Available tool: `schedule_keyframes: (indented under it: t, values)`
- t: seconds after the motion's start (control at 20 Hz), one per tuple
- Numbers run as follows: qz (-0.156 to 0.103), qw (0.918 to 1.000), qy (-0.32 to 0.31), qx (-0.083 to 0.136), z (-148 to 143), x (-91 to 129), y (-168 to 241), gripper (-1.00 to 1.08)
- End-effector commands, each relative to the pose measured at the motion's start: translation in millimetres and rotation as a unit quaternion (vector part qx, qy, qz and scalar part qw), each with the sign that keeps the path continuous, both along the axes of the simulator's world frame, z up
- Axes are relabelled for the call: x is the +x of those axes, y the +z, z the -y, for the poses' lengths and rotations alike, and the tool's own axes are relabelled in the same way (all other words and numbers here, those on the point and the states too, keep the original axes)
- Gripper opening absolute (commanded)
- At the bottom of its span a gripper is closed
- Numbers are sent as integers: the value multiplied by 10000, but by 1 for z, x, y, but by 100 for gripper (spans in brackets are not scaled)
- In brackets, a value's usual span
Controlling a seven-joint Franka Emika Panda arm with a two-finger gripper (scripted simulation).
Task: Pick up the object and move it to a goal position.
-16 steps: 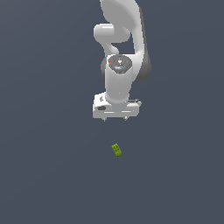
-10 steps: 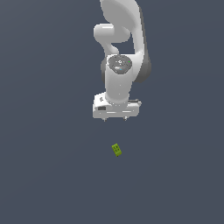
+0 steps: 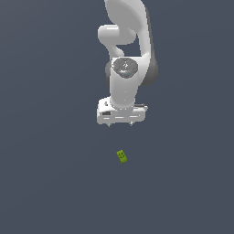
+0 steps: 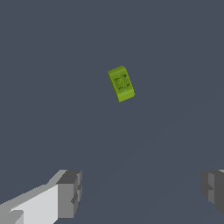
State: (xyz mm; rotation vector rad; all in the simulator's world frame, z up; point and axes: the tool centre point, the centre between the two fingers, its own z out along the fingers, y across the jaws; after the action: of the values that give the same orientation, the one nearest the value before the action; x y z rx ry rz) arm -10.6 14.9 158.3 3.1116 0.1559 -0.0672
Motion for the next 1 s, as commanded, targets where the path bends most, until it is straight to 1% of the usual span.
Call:
schedule_keyframes:
  t: [0.0, 0.25, 0.5, 0.75, 0.95]
  values:
    - [2, 10000, 60, 1, 0, 3, -3, 100]
    - [20, 9995, 315, 9, -2, 17, -13, 100]
    - [53, 9974, 723, 33, -4, 38, -31, 100]
    - [99, 9923, 1234, 81, -6, 63, -57, 100]
    - [134, 9878, 1548, 121, -8, 78, -75, 100]
